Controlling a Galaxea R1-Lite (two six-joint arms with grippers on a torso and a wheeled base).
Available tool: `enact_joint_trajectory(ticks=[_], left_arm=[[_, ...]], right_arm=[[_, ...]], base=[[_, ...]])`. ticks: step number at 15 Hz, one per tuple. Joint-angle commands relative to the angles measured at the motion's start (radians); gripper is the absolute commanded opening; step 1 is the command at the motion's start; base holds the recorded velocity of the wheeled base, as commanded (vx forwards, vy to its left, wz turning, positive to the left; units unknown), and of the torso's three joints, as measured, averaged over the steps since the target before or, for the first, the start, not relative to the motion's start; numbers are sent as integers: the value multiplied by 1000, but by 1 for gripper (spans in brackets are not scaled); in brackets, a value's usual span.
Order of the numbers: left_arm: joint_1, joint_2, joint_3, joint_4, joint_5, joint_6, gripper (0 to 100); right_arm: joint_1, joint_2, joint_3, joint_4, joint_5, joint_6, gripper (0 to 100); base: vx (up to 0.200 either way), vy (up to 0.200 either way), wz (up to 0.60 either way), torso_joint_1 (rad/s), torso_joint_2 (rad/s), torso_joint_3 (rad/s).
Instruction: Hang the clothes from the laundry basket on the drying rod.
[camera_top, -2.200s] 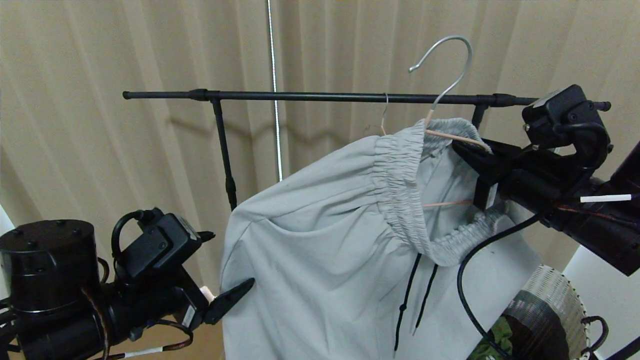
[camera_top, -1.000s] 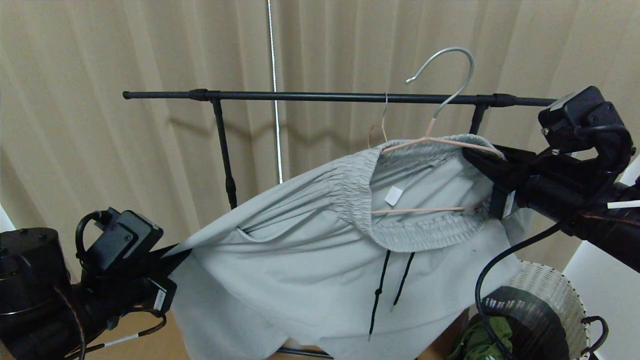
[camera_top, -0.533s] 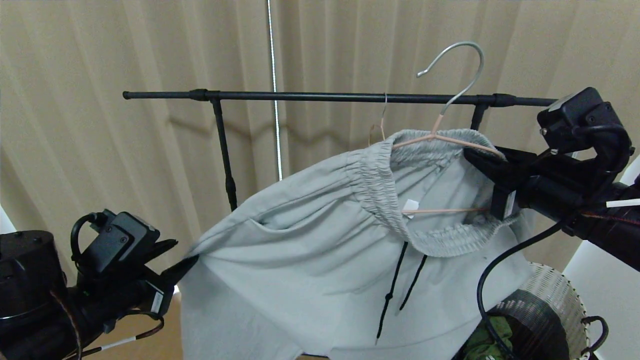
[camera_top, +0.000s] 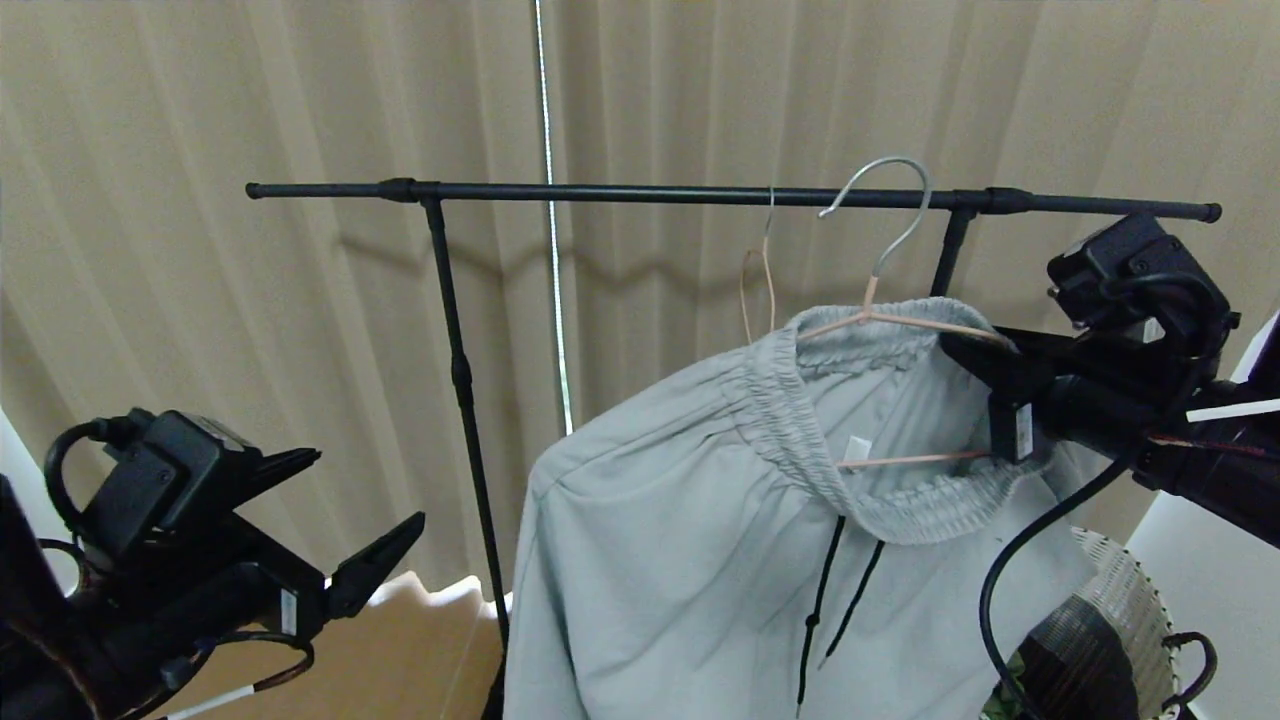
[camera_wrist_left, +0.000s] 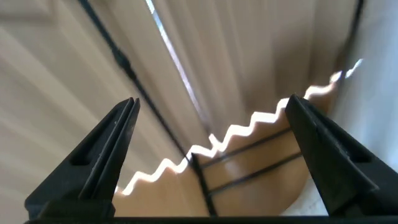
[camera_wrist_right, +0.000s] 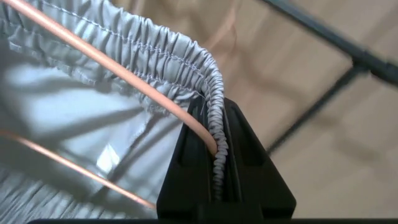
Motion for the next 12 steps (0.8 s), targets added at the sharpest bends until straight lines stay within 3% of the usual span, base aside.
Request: enact_joint_trajectory(ticks=[1,4,7,9,12], left_arm=[[-15,-111,2,27,0,-14,100],[-15,-213,8,111,0,-46,100],[-13,-325,15,268,-2,-135,100],[-10,-345,45,283,1,-178,100],[-10,-372,71,282,1,-172,100]], right_arm=[[-7,-10,-1,44,-39,-1,0],[-8,-26,-1,117,-70,-1,0],[-27,-26,-4,157,-126,-1,0],[-27,-32,-4,172,-154,-1,0],[-65,-42,-4,218,-197,-1,0]], base=[[0,0,0,0,0,0],[0,0,0,0,0,0],[0,0,0,0,0,0],[0,0,0,0,0,0],[0,0,0,0,0,0]])
